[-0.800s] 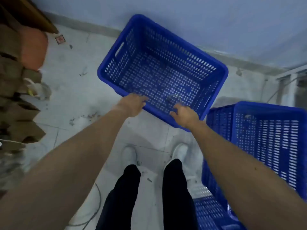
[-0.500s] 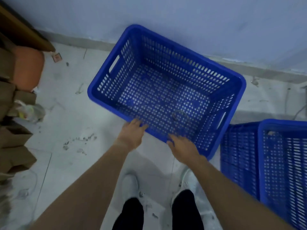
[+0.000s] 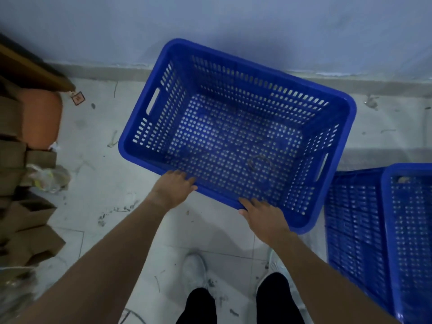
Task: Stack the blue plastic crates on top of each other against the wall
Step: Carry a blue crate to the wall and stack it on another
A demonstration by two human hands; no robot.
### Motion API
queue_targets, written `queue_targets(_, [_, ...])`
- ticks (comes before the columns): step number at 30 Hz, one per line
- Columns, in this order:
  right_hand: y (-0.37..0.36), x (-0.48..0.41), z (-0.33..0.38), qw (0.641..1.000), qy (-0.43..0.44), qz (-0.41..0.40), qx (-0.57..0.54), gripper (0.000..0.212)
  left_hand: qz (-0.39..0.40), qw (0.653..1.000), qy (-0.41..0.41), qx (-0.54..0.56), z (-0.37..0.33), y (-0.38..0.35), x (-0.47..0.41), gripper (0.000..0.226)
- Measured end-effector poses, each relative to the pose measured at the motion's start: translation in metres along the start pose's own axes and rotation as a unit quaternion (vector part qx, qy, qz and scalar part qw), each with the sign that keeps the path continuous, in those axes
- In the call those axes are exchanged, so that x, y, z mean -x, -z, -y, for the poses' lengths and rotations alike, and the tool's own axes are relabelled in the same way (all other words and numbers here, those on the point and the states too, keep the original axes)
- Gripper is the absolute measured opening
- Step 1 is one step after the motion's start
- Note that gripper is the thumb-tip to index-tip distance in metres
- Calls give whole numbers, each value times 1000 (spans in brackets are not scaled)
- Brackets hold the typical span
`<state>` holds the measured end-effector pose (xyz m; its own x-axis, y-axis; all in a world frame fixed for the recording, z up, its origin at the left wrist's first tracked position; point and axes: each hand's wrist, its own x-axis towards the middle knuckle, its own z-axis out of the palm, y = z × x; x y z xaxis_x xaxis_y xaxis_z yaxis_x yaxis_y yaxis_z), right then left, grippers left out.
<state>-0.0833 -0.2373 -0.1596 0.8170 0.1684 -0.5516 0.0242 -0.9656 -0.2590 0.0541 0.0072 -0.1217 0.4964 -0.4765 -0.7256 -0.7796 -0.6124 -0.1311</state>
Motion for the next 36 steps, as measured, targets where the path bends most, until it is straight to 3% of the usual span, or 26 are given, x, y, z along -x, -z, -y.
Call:
queue_targets(11, [24,-18,-60,995,-33,-90,21,40,-113,989,57,78,-26,-1,-33,66])
queue_targets(15, [48,-36,-88,994,-34,-92,41,38,-100,991,60,69,-29,16,-53,69])
queue_targets(20, [70,-57,-110,999,-47,7,15,47,-87,993,50,66,-21,26,-66,79])
queue_targets(24, [68,-53,-106,998,-68,-1,4,48,-85,992,56,74,-19,25,-66,73])
queue_targets(30, [83,-49,-98,988,-113,16,-101,41,-15,993,56,107,-17,40,-66,86])
queue_targets(33, [94,-34,-89,986,-134,-6,-97,33,13,989,68,132,-20,57,-63,72])
queue_targets(36, [112,-2,-75,984,-146,-18,-98,35,-25,969,68,236,-32,77,-43,53])
